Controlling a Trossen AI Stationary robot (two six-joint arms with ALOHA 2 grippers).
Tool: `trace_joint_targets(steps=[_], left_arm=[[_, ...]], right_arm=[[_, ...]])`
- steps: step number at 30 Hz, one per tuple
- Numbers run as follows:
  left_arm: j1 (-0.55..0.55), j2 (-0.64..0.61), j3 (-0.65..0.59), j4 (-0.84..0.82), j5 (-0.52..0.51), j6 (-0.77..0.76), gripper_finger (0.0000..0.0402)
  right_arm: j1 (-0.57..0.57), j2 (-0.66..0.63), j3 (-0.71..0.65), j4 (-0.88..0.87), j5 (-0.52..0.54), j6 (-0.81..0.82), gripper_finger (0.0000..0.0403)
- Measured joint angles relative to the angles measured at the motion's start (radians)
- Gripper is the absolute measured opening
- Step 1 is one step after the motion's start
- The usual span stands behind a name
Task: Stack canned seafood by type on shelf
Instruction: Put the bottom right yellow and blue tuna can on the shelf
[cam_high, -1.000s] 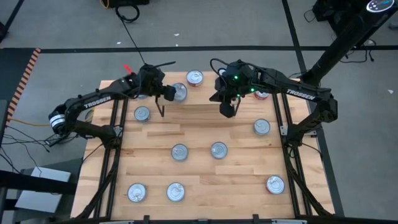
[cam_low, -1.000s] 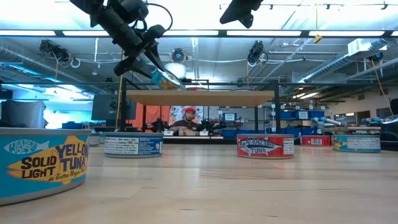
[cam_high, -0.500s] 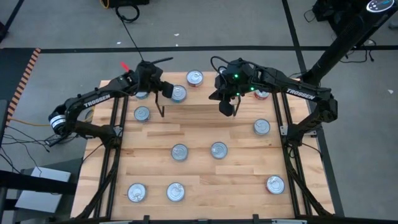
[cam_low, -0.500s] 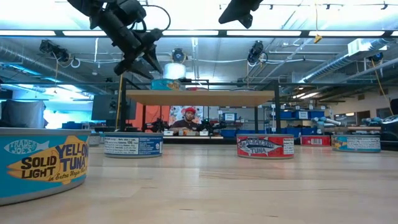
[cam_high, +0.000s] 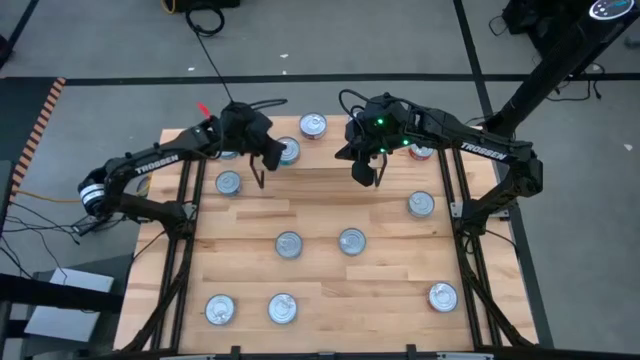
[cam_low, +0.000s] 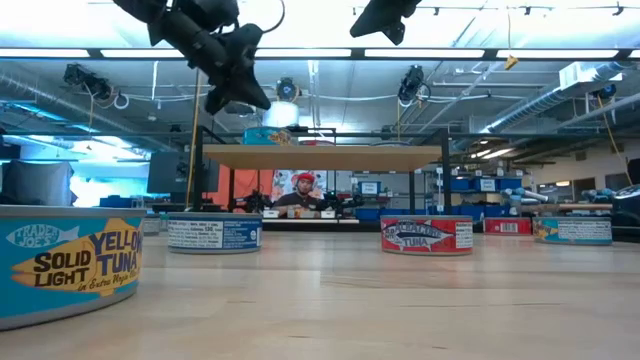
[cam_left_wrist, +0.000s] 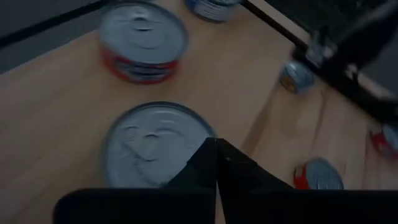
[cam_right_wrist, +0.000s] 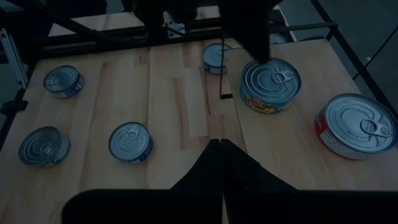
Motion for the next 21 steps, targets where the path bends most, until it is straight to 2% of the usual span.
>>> trace_joint_targets(steps=[5, 8, 18, 21], left_arm=[[-0.073, 0.000, 0.000, 0.009, 0.005, 0.145, 0.0006], [-0.120, 0.006, 0.000, 0.023, -0.039, 0.191, 0.0003], [-0.272, 0.088, 0.000, 0.024, -0.445, 0.338, 0.0002], [-0.288, 0.100, 0.000, 0.034, -0.490, 0.349, 0.0002]], right_arm=[[0.000, 0.000, 0.000, 0.000, 0.000, -0.007, 0.0003], [-0.004, 0.000, 0.000, 0.000, 0.000, -0.015, 0.0003], [-0.019, 0.000, 0.000, 0.000, 0.000, -0.016, 0.0003], [-0.019, 0.000, 0.000, -0.001, 0.000, -0.016, 0.0003]])
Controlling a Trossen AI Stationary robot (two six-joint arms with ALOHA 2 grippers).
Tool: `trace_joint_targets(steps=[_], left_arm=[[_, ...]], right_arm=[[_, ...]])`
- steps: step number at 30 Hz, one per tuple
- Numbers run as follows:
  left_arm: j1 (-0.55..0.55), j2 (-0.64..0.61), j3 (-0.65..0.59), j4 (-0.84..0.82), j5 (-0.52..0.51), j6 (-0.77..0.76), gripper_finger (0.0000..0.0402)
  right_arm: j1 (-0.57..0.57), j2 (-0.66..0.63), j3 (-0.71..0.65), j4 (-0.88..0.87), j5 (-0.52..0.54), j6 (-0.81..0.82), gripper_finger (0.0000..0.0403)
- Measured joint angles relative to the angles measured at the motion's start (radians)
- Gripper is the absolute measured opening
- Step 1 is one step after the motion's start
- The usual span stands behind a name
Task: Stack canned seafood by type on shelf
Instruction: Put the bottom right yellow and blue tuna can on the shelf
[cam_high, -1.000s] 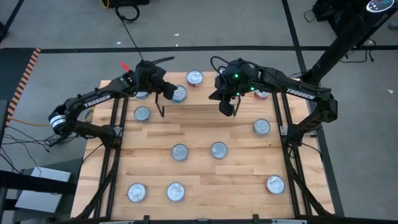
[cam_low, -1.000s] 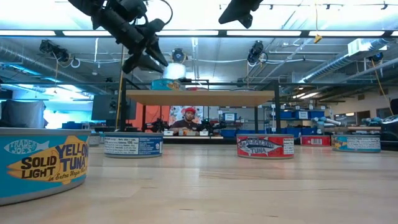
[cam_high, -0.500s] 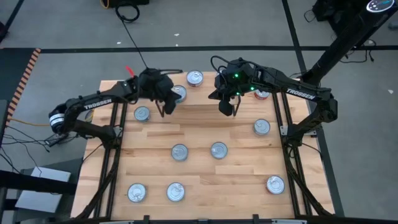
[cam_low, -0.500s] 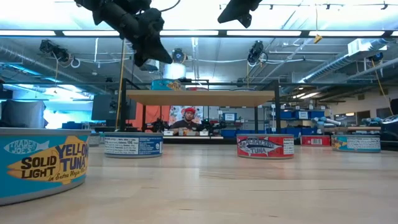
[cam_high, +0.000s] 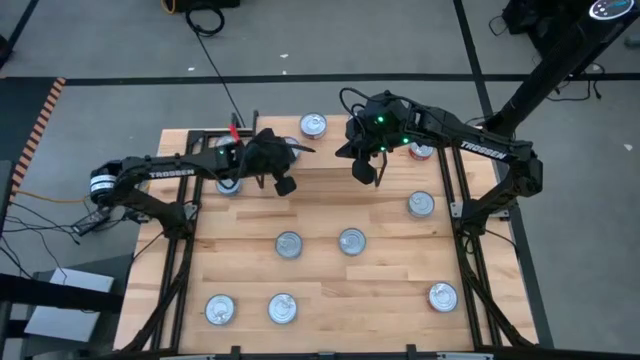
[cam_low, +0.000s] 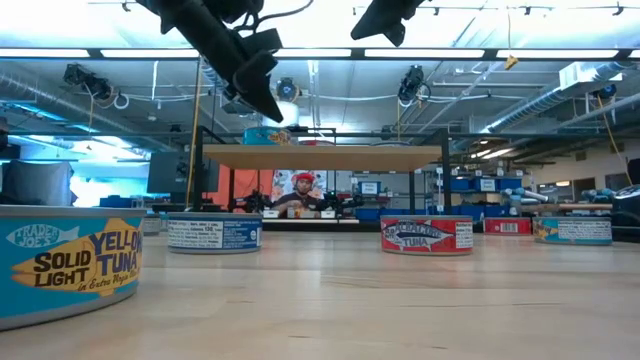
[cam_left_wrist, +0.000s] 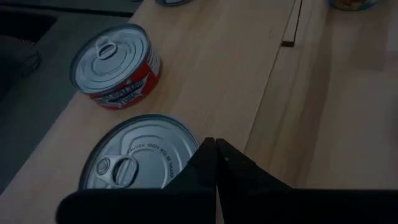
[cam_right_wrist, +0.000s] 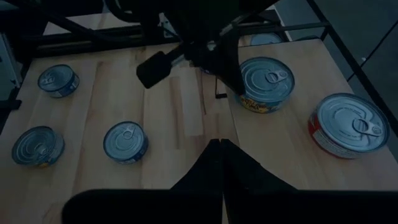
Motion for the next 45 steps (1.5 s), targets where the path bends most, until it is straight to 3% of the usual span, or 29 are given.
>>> trace_joint_targets(steps=[8, 13, 17, 24, 26, 30, 32, 38, 45], left_arm=[[0.000, 0.037, 0.000, -0.063, 0.016, 0.016, 0.0001], [0.002, 0.047, -0.001, -0.078, -0.036, 0.010, 0.0001], [0.020, 0.047, 0.000, -0.085, -0.100, -0.051, 0.0001], [0.098, 0.046, 0.000, -0.089, -0.099, -0.169, 0.0001], [0.118, 0.046, 0.000, -0.080, -0.066, -0.195, 0.0001], [0.124, 0.046, 0.000, 0.025, 0.130, -0.223, 0.0001], [0.112, 0.046, 0.000, 0.063, 0.153, -0.232, 0.0001], [0.121, 0.073, 0.000, 0.087, -0.020, -0.273, 0.0001], [0.126, 0.127, 0.000, 0.162, -0.031, -0.300, 0.0001]], right_arm=[[0.000, 0.000, 0.000, -0.001, -0.033, -0.010, 0.0003], [0.000, 0.000, 0.000, -0.001, -0.034, -0.012, 0.0003], [0.000, 0.000, 0.000, -0.001, -0.034, -0.012, 0.0003], [0.000, 0.000, 0.000, 0.000, -0.034, -0.016, 0.0003], [0.000, 0.000, 0.000, 0.000, -0.034, -0.016, 0.0003], [0.002, 0.000, 0.000, 0.000, -0.034, -0.016, 0.0003], [0.003, 0.000, 0.000, 0.000, -0.034, -0.016, 0.0003], [0.003, 0.000, 0.000, 0.000, -0.028, -0.012, 0.0003], [0.003, 0.000, 0.000, 0.001, -0.026, -0.012, 0.0003]])
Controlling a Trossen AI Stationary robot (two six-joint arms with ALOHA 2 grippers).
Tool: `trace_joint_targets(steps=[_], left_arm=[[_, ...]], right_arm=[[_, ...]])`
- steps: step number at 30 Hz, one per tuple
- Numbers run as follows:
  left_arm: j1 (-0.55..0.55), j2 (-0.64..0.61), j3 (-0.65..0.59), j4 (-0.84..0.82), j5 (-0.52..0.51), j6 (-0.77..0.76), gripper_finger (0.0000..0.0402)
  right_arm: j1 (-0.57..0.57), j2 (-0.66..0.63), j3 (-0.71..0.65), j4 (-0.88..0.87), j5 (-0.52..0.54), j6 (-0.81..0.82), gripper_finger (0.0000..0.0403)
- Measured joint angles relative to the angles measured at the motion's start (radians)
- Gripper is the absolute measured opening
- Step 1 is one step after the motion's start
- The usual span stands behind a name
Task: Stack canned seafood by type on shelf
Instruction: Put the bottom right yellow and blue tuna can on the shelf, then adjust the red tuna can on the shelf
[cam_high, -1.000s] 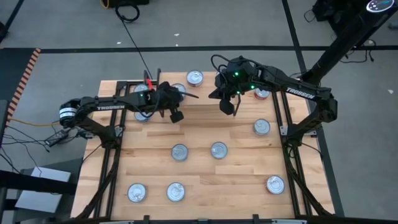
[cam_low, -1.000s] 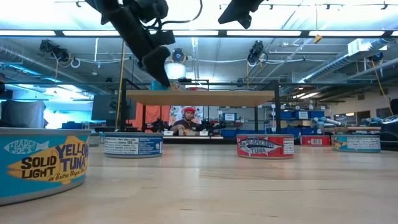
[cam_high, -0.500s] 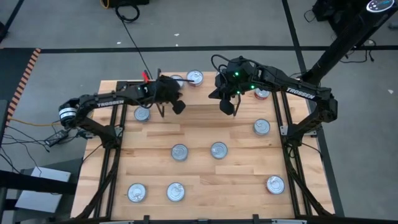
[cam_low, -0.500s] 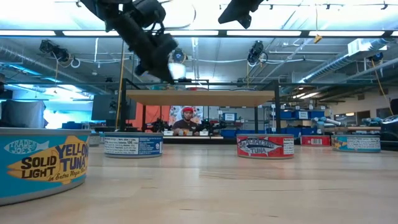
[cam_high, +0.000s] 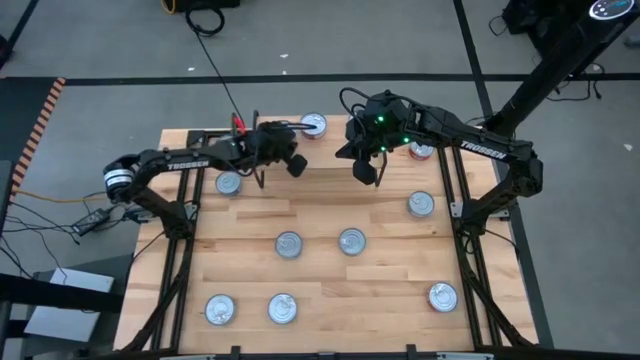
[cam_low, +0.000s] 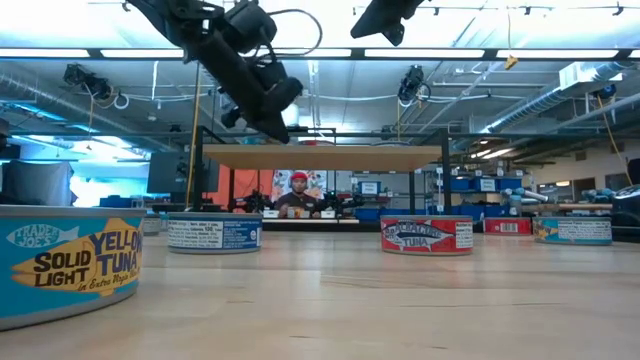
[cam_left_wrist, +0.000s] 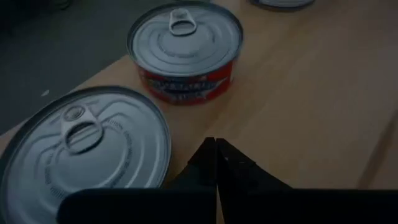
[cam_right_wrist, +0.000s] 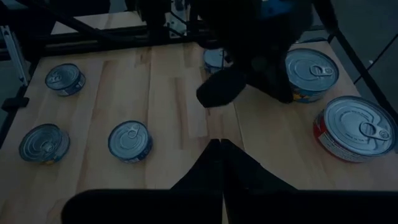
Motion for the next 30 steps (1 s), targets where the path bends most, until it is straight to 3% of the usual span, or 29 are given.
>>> trace_joint_targets(steps=[9, 19, 26, 30], left_arm=[[0.004, 0.009, 0.000, -0.039, -0.142, -0.045, 0.0001], [0.063, 0.005, 0.001, -0.096, -0.151, -0.078, 0.0001], [0.073, 0.002, 0.070, -0.111, -0.109, -0.032, 0.0001], [0.071, 0.002, 0.125, -0.104, 0.012, 0.017, 0.0001]], right_arm=[[0.000, 0.000, 0.000, 0.000, 0.002, 0.004, 0.0003], [-0.009, 0.000, 0.000, 0.000, 0.004, 0.001, 0.0003], [-0.010, 0.000, 0.000, 0.000, 0.004, 0.000, 0.0003], [-0.010, 0.002, 0.000, 0.000, 0.048, 0.000, 0.0003]])
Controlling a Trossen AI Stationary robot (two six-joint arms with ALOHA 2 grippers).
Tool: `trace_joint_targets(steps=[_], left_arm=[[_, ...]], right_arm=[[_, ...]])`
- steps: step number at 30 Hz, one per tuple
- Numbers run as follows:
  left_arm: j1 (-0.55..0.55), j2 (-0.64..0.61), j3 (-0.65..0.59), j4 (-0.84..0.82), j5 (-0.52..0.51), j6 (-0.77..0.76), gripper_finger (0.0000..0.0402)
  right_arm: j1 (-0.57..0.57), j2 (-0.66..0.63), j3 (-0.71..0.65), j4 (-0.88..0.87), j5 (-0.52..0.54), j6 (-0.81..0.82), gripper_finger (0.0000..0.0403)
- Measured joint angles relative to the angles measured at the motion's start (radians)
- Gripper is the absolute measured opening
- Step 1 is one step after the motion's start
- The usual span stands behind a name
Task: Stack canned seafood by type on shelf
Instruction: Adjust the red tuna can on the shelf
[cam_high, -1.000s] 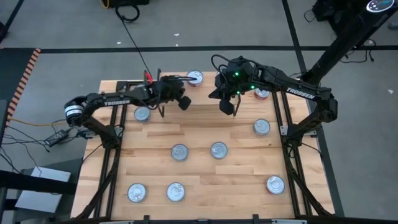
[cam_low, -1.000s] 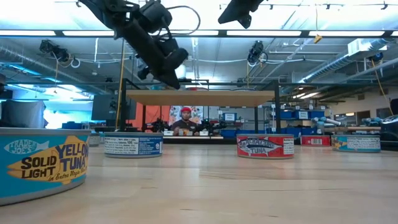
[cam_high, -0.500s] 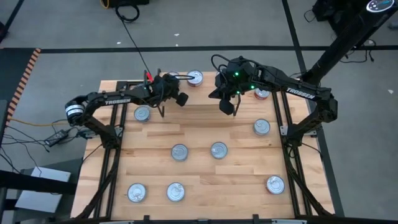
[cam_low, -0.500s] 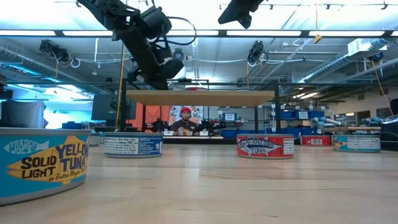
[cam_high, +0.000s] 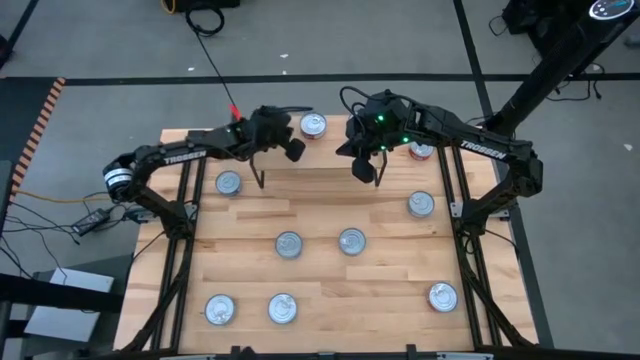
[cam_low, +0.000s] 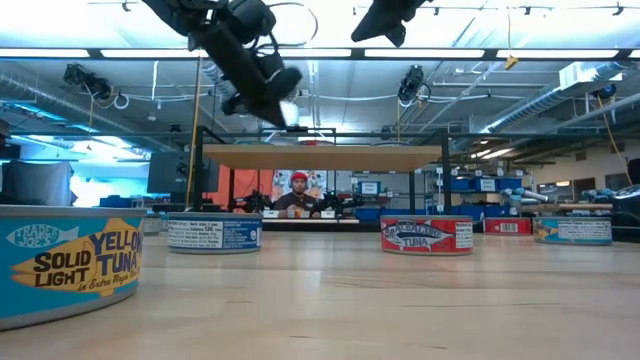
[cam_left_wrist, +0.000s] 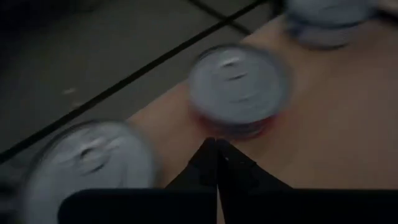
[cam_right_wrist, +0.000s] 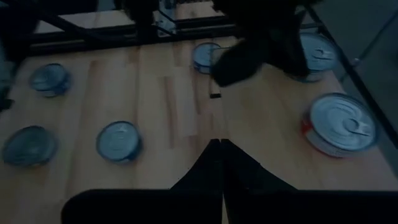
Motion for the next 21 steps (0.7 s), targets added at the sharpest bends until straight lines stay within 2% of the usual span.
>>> trace_joint_targets(steps=[3, 6, 8, 13, 21], left_arm=[[0.002, 0.000, 0.020, 0.060, 0.145, 0.042, 0.0001], [0.021, 0.029, 0.023, 0.113, 0.356, 0.101, 0.0000], [0.024, 0.065, 0.020, 0.112, 0.428, 0.117, 0.0000], [0.022, 0.131, 0.020, 0.139, 0.432, 0.126, 0.0000], [0.023, 0.151, 0.021, 0.189, 0.327, 0.124, 0.0000]], right_arm=[[-0.008, 0.006, 0.000, -0.002, 0.017, 0.000, 0.0003], [-0.021, 0.005, -0.004, 0.021, 0.017, 0.000, 0.0003], [-0.033, 0.005, -0.006, 0.026, 0.017, 0.000, 0.0003], [-0.062, 0.005, -0.007, 0.021, 0.017, 0.000, 0.0003], [-0.065, 0.005, -0.007, 0.020, 0.012, 0.001, 0.0003]])
